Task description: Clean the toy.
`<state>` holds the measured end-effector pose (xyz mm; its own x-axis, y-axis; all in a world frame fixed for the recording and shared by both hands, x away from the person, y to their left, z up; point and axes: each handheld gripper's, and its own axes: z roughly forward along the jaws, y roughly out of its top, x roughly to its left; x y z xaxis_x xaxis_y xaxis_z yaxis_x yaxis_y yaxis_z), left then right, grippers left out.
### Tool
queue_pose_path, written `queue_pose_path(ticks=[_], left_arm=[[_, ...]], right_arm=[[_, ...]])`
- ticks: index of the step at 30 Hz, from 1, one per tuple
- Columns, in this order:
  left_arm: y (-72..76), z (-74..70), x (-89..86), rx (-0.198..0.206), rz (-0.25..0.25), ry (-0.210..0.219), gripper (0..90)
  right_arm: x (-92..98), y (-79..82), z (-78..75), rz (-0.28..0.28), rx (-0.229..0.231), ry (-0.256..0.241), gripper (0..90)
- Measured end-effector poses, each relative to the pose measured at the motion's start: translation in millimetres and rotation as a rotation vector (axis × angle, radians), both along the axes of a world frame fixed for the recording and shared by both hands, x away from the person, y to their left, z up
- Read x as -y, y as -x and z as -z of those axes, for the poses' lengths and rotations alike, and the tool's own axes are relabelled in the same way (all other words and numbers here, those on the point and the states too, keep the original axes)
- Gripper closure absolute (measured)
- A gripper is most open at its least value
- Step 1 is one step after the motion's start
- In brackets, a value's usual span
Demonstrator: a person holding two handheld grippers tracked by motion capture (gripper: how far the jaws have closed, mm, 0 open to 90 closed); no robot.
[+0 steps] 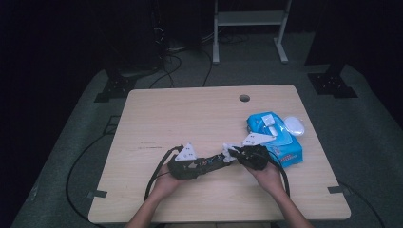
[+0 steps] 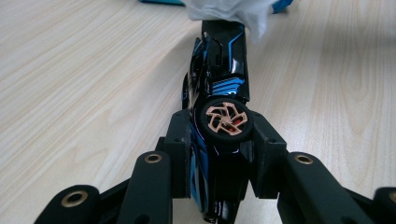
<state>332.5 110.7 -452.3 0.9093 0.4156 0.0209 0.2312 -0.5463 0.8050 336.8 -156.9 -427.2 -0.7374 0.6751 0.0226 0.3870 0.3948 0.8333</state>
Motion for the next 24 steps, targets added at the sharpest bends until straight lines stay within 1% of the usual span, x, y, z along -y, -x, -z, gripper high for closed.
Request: queue_pose_path(ticks=[1, 2, 4, 5, 6, 9, 10, 11, 12, 13, 14, 15, 16, 17, 18, 19, 20, 21, 24], left_arm=[[-0.1, 0.1, -0.4, -0.002, -0.001, 0.001, 65.6], [-0.1, 0.1, -0.4, -0.002, -0.001, 0.001, 65.7], [-0.2, 0.1, -2.0, -0.005, 0.000, 0.000, 65.7], [-0.2, 0.1, -2.0, -0.005, 0.000, 0.000, 65.7], [0.1, 0.1, -3.1, -0.004, 0.002, -0.002, 65.7], [-0.6, 0.9, -3.4, -0.009, 0.002, -0.001, 65.7], [-1.1, 1.5, -2.7, -0.010, 0.002, 0.003, 65.7], [-1.1, 1.5, -2.7, -0.010, 0.002, 0.003, 65.7], [-1.3, 2.2, -2.6, -0.012, 0.003, 0.001, 65.6], [-1.3, 2.2, -2.6, -0.012, 0.003, 0.001, 65.6], [-0.9, 1.8, -4.3, -0.014, 0.002, -0.003, 65.7], [-0.8, 1.7, -5.4, -0.012, 0.004, -0.001, 65.7], [-0.8, 1.7, -5.4, -0.012, 0.004, -0.001, 65.7], [-0.8, 1.2, -6.6, -0.011, 0.005, -0.003, 65.7], [-0.5, 0.6, -7.2, -0.009, 0.008, 0.000, 65.7], [-0.5, 0.3, -7.1, -0.007, 0.010, -0.002, 65.7], [-0.4, 0.4, -7.3, -0.007, 0.011, -0.004, 65.7], [-0.4, 0.8, -7.5, -0.010, 0.013, -0.007, 65.7], [-1.0, 1.6, -8.5, -0.017, 0.022, -0.018, 65.7]], right_arm=[[-1.3, 0.8, -0.8, 0.000, 0.009, 0.019, 81.7], [-1.3, 0.8, -0.8, 0.000, 0.009, 0.019, 81.7], [-0.8, 1.1, -2.5, 0.003, 0.023, 0.051, 81.7], [-0.8, 1.1, -2.5, 0.003, 0.023, 0.051, 81.7], [4.5, -0.5, -2.1, 0.027, 0.012, 0.039, 81.7], [7.9, 0.1, -2.6, 0.040, 0.017, 0.027, 81.7], [4.4, 2.6, -4.5, 0.012, 0.007, -0.010, 81.7], [4.4, 2.6, -4.5, 0.012, 0.007, -0.010, 81.7], [-5.4, 6.8, -6.1, -0.039, 0.010, -0.033, 81.5], [-10.2, 8.3, -6.1, -0.063, 0.011, -0.032, 81.4], [-14.1, 9.2, -5.4, -0.076, 0.014, -0.017, 81.3], [-15.2, 9.0, -4.1, -0.080, 0.017, 0.003, 81.4], [-15.2, 9.0, -4.1, -0.080, 0.017, 0.003, 81.4], [-13.8, 7.8, -2.3, -0.069, 0.017, 0.023, 81.4], [-3.9, 3.6, 0.5, -0.032, 0.012, 0.013, 81.4], [1.3, 1.9, 0.4, -0.006, 0.008, 0.010, 81.6], [4.1, 1.3, -0.2, 0.019, 0.014, 0.027, 81.6], [6.2, 0.8, -0.2, 0.031, 0.017, 0.045, 81.6], [6.5, 0.7, 1.3, 0.025, 0.005, 0.028, 81.6]])
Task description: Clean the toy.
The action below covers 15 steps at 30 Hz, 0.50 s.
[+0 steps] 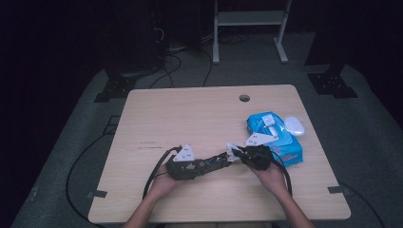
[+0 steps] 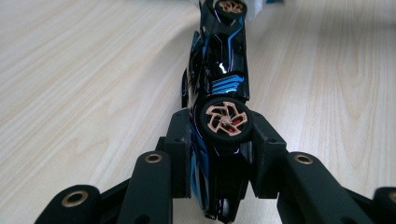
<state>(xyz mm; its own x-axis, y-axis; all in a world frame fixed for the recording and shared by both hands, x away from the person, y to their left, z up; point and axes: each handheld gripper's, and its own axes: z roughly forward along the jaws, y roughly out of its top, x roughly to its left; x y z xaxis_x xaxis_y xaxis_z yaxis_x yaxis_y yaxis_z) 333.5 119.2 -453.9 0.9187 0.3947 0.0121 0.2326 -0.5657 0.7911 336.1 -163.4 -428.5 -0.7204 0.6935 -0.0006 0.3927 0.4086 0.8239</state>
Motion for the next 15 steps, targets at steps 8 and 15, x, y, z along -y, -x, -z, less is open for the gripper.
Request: queue_pose_path(ticks=[8, 15], left_arm=[[0.6, -0.8, -2.8, 0.005, 0.006, -0.011, 65.7], [0.7, -0.7, -2.9, 0.006, 0.007, -0.010, 65.6]], right_arm=[[7.9, -6.7, 4.5, 0.009, -0.047, -0.035, 81.4], [12.3, -6.7, 1.8, -0.005, -0.063, -0.133, 81.6]])
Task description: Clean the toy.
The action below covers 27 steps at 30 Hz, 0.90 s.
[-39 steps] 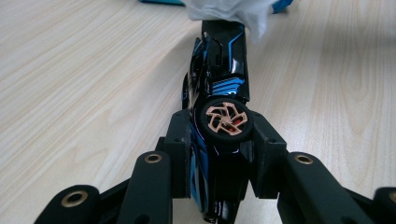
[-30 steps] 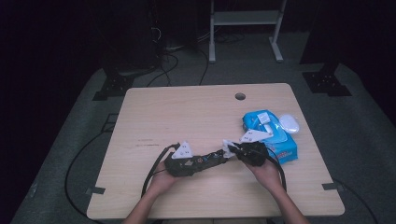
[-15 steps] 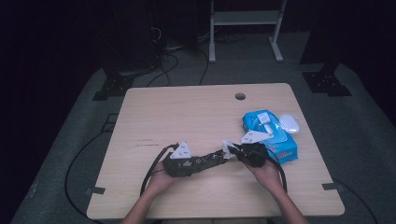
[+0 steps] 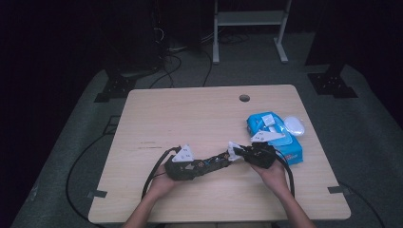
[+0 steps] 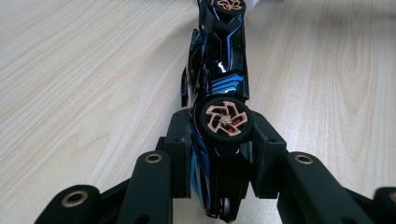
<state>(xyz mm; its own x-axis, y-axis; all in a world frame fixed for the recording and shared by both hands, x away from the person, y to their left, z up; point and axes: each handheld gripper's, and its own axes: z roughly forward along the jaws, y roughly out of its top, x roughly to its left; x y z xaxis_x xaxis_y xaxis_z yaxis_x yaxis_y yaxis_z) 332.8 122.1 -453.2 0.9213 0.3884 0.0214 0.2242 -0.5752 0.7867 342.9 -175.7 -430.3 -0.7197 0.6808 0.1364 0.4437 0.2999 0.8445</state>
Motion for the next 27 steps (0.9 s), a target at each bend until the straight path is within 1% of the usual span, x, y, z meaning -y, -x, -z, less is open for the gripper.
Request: queue_pose_path(ticks=[1, 2, 3, 4, 5, 6, 7, 8, 9, 10, 11, 13, 16, 17, 18, 20, 21, 22, 23, 24, 25, 26, 27], left_arm=[[0.2, 0.1, 0.2, 0.001, -0.001, 0.002, 65.6], [0.1, 0.0, 0.0, 0.000, 0.000, 0.000, 65.6], [0.1, 0.0, 0.0, 0.000, 0.000, 0.000, 65.6], [0.3, 0.1, 0.3, 0.000, -0.002, 0.003, 65.6], [0.7, 0.2, 0.7, -0.001, -0.003, 0.006, 65.7], [0.7, 0.3, 0.9, -0.002, -0.002, 0.006, 65.6], [0.7, 0.3, 0.9, -0.002, -0.002, 0.006, 65.6], [0.5, 0.3, 0.9, -0.002, -0.001, 0.005, 65.6], [0.3, 0.4, 1.0, 0.000, -0.001, 0.005, 65.6], [-0.1, 0.4, 0.9, 0.000, 0.000, 0.005, 65.6], [-0.8, 0.7, 0.5, -0.004, 0.002, 0.010, 65.6], [-1.3, 0.9, 1.0, -0.004, -0.001, 0.015, 65.7], [-1.7, 1.0, 2.0, -0.005, -0.004, 0.015, 65.6], [-1.7, 1.0, 2.0, -0.005, -0.004, 0.015, 65.6], [-1.4, 0.9, 2.5, -0.004, -0.003, 0.013, 65.6], [-0.5, 1.3, 3.8, -0.007, -0.007, 0.020, 65.6], [-0.6, 0.7, 3.9, -0.003, -0.002, 0.009, 65.6], [-0.6, 0.7, 3.9, -0.003, -0.002, 0.009, 65.7], [-0.9, 0.3, 3.3, -0.003, 0.000, 0.006, 65.7], [-0.9, 0.3, 3.3, -0.003, 0.000, 0.006, 65.7], [-0.8, 0.3, 3.1, -0.002, 0.000, 0.006, 65.7], [-0.6, 0.4, 2.9, -0.002, 0.000, 0.008, 65.7], [-0.8, 0.2, 2.4, -0.003, 0.004, 0.006, 65.9]], right_arm=[[-3.3, 1.5, -1.8, -0.016, 0.007, -0.004, 81.4], [-9.1, 3.7, -2.1, -0.052, 0.014, 0.001, 80.8], [-9.1, 3.7, -2.1, -0.052, 0.014, 0.001, 80.8], [-10.8, 4.0, -1.1, -0.063, 0.013, 0.014, 80.7], [-8.4, 2.1, 1.7, -0.052, 0.011, 0.035, 81.0], [-5.8, 0.4, 2.8, -0.029, 0.007, 0.051, 81.2], [-5.8, 0.4, 2.8, -0.029, 0.007, 0.051, 81.2], [-3.9, -0.8, 3.7, -0.002, 0.011, 0.082, 81.2], [-1.8, -1.6, 4.1, 0.006, 0.006, 0.078, 81.3], [-0.8, -1.5, 3.1, 0.004, 0.002, 0.056, 81.2], [-6.2, 1.0, -1.5, -0.010, 0.021, 0.049, 81.2], [-16.1, 4.6, -5.8, -0.043, 0.030, 0.023, 81.2], [-35.2, 10.3, -8.0, -0.090, 0.044, 0.043, 81.4], [-35.2, 10.3, -8.0, -0.090, 0.044, 0.043, 81.4], [-42.0, 12.7, -8.1, -0.110, 0.047, 0.047, 81.4], [-56.4, 17.5, -8.5, -0.144, 0.053, 0.055, 81.4], [-70.6, 22.4, -8.4, -0.180, 0.060, 0.066, 81.4], [-70.6, 22.4, -8.4, -0.180, 0.060, 0.066, 81.4], [-80.4, 26.5, -7.7, -0.191, 0.086, 0.117, 81.4], [-80.4, 26.5, -7.7, -0.191, 0.086, 0.117, 81.4], [-77.4, 24.5, -7.6, -0.180, 0.087, 0.128, 81.4], [-77.4, 24.5, -7.6, -0.180, 0.087, 0.128, 81.4], [-67.2, 20.0, -7.1, -0.149, 0.079, 0.133, 81.6]])
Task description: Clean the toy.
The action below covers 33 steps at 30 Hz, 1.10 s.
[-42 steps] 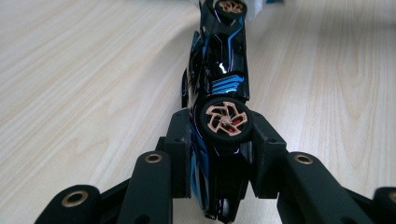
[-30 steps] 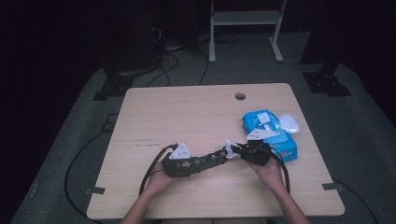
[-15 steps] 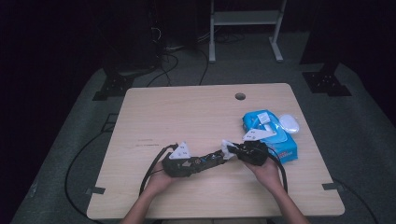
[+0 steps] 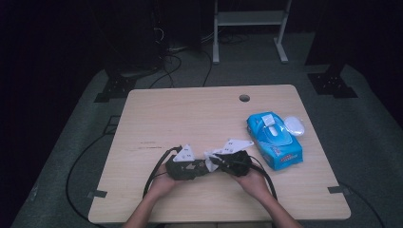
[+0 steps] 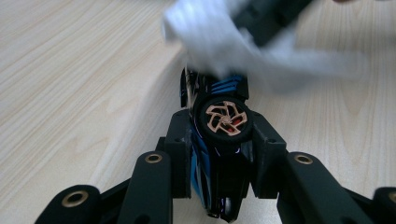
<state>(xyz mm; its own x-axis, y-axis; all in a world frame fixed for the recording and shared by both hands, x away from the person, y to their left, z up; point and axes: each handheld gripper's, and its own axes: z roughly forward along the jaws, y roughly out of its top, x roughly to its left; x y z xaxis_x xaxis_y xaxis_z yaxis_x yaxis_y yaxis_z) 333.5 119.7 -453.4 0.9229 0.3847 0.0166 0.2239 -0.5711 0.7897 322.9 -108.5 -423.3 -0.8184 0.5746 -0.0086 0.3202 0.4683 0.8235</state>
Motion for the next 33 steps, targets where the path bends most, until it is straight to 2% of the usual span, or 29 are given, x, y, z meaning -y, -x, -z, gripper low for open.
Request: queue_pose_path(ticks=[1, 3, 4, 6, 10, 13, 15, 16, 17, 20, 23, 27, 29, 31, 33], left_arm=[[0.0, 0.0, 0.0, 0.000, 0.000, 0.000, 65.9], [-0.4, -0.2, -0.3, 0.001, 0.004, -0.002, 65.9], [-0.1, -1.6, -0.1, 0.008, 0.012, -0.017, 65.9], [0.6, -2.6, -1.1, 0.011, 0.014, -0.022, 65.9], [1.6, -1.3, -3.3, 0.007, 0.012, -0.019, 65.9], [0.8, -1.3, -1.5, 0.008, 0.005, -0.016, 65.9], [0.3, -0.4, -0.5, 0.001, 0.005, -0.005, 65.9], [0.3, -0.4, -0.5, 0.001, 0.005, -0.005, 65.9], [0.3, -0.4, -1.0, -0.002, 0.005, -0.004, 65.9], [0.3, -1.0, -4.7, -0.001, 0.008, -0.008, 66.0], [-0.2, -2.0, -8.9, 0.005, 0.001, -0.015, 65.9], [-0.9, -4.8, -16.5, 0.013, 0.001, -0.027, 65.8], [-1.2, -6.4, -19.8, 0.015, -0.001, -0.031, 65.8], [-1.5, -6.3, -21.8, 0.016, -0.007, -0.029, 65.8], [-1.8, -5.1, -21.6, 0.011, 0.001, -0.044, 65.8]], right_arm=[[0.0, 0.0, 0.0, 0.000, 0.000, 0.000, 81.6], [11.9, -3.9, 1.2, 0.029, -0.016, -0.017, 81.6], [21.1, -5.5, 1.0, 0.061, -0.011, 0.002, 81.7], [28.0, -6.8, 0.2, 0.081, -0.020, 0.000, 81.7], [30.8, -6.1, -0.2, 0.097, -0.012, 0.012, 81.8], [23.5, -2.6, -0.6, 0.087, 0.000, 0.008, 81.8], [6.0, 3.4, -0.9, 0.025, 0.032, 0.008, 81.6], [6.0, 3.4, -0.9, 0.025, 0.032, 0.008, 81.6], [-7.6, 8.7, 0.2, 0.002, 0.076, 0.054, 81.5], [-11.1, 8.4, 1.2, -0.011, 0.079, 0.064, 81.6], [1.5, 3.2, 0.2, 0.022, 0.071, 0.063, 81.6], [32.1, -2.2, 0.6, 0.111, 0.060, 0.048, 81.4], [35.6, -3.6, 1.6, 0.117, 0.051, 0.045, 81.4], [38.7, -5.5, 3.9, 0.123, 0.028, 0.022, 81.4], [36.8, -6.5, 5.5, 0.116, 0.014, 0.013, 81.4]])
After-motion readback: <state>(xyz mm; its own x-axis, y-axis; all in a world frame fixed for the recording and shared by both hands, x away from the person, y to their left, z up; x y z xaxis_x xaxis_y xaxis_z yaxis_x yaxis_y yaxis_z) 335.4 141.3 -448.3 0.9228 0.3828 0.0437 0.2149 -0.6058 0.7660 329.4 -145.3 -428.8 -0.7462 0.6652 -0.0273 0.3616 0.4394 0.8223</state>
